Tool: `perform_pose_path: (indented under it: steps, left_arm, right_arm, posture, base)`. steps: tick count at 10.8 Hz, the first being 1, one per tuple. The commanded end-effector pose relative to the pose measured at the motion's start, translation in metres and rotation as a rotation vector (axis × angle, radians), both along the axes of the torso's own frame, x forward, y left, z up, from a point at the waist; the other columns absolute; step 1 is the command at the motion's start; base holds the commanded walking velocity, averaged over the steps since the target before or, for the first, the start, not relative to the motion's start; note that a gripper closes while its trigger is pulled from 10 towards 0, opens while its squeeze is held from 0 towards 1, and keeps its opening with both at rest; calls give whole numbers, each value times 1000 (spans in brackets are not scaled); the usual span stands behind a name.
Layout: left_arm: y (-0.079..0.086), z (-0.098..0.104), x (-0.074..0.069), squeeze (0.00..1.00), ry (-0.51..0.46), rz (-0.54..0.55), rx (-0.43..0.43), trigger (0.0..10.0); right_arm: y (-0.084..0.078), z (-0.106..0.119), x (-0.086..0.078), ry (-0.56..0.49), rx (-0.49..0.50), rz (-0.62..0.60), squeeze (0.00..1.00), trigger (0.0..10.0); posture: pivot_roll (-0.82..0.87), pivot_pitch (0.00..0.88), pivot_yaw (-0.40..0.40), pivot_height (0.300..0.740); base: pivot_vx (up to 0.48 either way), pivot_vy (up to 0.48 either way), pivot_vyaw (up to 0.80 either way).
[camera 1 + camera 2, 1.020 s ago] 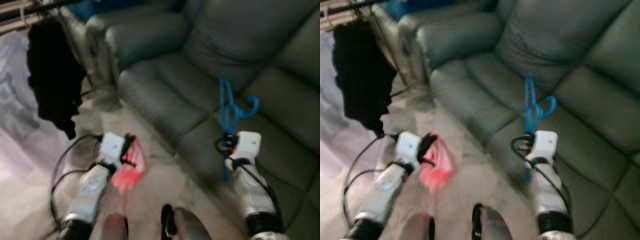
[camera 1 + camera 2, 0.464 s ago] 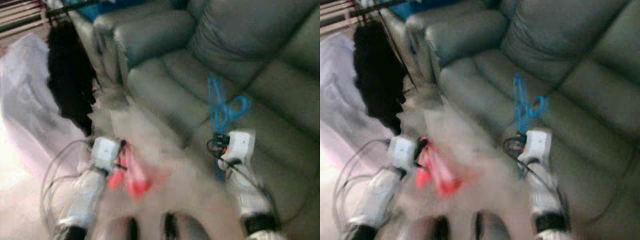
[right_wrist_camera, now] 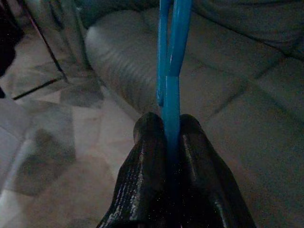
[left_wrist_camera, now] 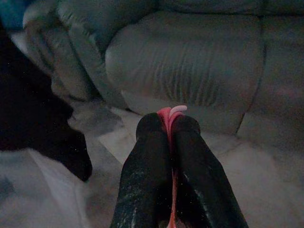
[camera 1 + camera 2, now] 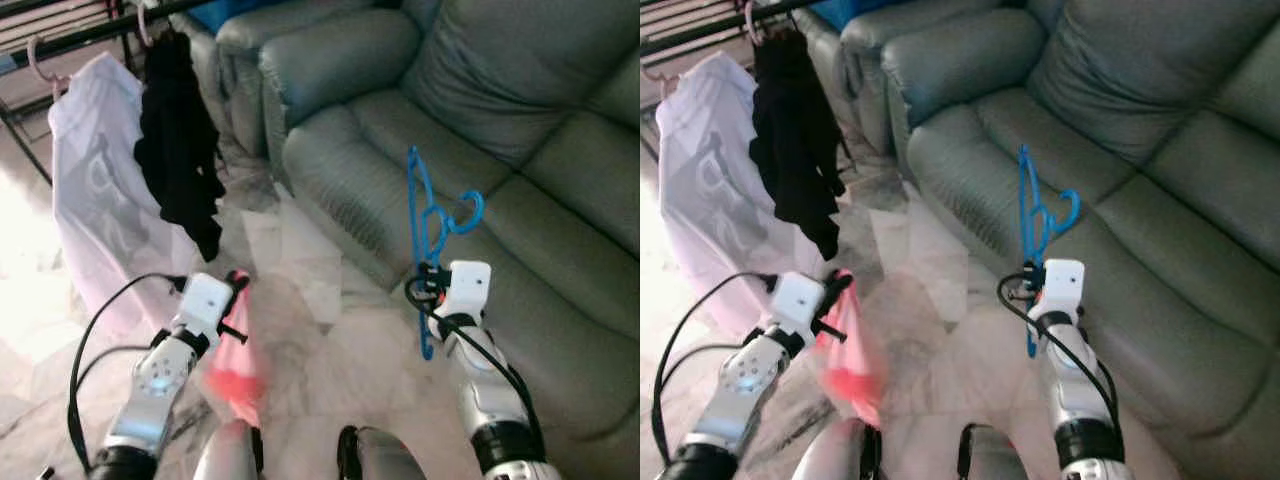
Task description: Hang hanger
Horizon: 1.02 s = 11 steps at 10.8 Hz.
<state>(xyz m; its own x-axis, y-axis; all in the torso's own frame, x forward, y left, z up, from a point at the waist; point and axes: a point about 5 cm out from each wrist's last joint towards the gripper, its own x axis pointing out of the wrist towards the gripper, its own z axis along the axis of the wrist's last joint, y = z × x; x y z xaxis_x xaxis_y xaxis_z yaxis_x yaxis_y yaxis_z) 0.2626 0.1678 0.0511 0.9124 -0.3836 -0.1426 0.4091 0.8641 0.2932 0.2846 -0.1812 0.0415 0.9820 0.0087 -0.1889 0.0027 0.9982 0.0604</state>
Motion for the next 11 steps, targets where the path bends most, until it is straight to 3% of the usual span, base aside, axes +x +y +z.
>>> perform_pose_path:
  steps: [1,2,3,4,5,6,7,8,9,10,11]
  left_arm:
    - [0,0,1,0,-28,-27,74,10000]
    - [16,7,14,0,-82,13,226,10000]
    - [23,21,30,0,-118,92,157,10000]
    - [21,31,38,0,-113,100,45,10000]
    - [-4,26,30,0,-12,-292,164,10000]
    - [-1,0,19,0,172,-489,439,10000]
    - [7,-10,20,0,199,-489,561,10000]
    - [18,-16,23,0,222,-441,645,10000]
    - [22,11,45,0,22,-293,645,10000]
    - [24,45,66,0,-184,-91,584,10000]
    - [27,65,77,0,-288,25,507,10000]
  right_arm:
    - [-7,-2,-4,14,-9,-11,0,10000]
    - [-4,-3,-4,18,-12,-5,0,10000]
    - [-1,-3,-2,18,-17,9,0,10000]
    - [1,-3,-1,19,-29,26,0,10000]
    - [1,-3,0,23,-55,44,0,10000]
    - [-5,-2,1,24,-62,27,0,10000]
    - [-7,-1,1,21,-62,20,0,10000]
    - [-7,-2,1,28,-61,20,0,10000]
    - [-10,-4,-2,40,-81,19,0,10000]
    - [-11,-5,-2,43,-78,21,0,10000]
    - [-9,-5,-1,41,-77,26,0,10000]
  posture:
    - [10,177,-68,740]
    - [19,179,-77,740]
    - [25,178,-80,740]
    - [25,176,-79,740]
    - [25,175,-76,740]
    - [18,174,-65,740]
    - [14,175,-63,740]
    - [3,175,-59,740]
    - [1,175,-57,740]
    - [4,175,-58,740]
    - [5,174,-58,740]
  base:
    - [0,0,0]
    - [0,0,0]
    - [0,0,0]
    - [0,0,0]
    - [0,0,0]
    - [0,0,0]
    - [0,0,0]
    - [0,0,0]
    - [0,0,0]
    - [0,0,0]
    - [0,0,0]
